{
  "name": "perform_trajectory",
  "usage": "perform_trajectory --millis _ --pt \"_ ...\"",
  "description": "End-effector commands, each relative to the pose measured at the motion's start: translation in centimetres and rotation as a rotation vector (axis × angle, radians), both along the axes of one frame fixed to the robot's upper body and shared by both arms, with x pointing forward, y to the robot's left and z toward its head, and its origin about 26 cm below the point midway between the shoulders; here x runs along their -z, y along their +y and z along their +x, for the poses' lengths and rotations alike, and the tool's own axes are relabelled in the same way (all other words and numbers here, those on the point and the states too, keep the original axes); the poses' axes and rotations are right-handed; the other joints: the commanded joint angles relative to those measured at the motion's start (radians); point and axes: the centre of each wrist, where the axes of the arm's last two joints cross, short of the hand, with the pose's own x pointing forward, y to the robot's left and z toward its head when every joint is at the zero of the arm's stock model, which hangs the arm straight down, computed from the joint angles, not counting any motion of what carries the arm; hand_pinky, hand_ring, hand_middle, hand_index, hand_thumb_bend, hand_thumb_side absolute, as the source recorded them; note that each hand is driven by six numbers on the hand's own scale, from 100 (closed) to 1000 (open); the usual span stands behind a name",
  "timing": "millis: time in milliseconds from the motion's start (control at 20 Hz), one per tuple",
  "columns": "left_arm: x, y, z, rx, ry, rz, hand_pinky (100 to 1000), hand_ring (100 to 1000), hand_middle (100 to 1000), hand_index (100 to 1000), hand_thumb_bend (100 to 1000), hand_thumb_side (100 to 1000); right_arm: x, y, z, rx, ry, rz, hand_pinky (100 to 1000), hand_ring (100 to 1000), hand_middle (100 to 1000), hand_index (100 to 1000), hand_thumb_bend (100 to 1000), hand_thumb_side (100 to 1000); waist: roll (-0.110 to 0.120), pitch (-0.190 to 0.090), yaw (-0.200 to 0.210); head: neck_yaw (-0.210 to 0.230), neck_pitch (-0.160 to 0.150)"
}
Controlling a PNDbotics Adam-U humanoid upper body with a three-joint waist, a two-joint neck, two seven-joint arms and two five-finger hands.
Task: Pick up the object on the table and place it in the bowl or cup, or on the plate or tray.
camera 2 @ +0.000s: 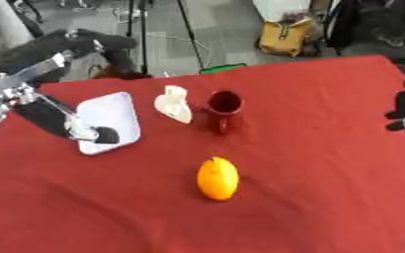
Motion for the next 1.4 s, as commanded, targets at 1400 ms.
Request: perform_trajectory --millis 1400 --pt "10.0 -7.8 5.5 0.043 0.103 0.237 661 653 698 966 651 249 -0.4 0.1 0.0 -0.015 -0.013 -0.013 516 576 805 872 524 697 -0.018 -0.005 0.003 -0.008 -0.005"
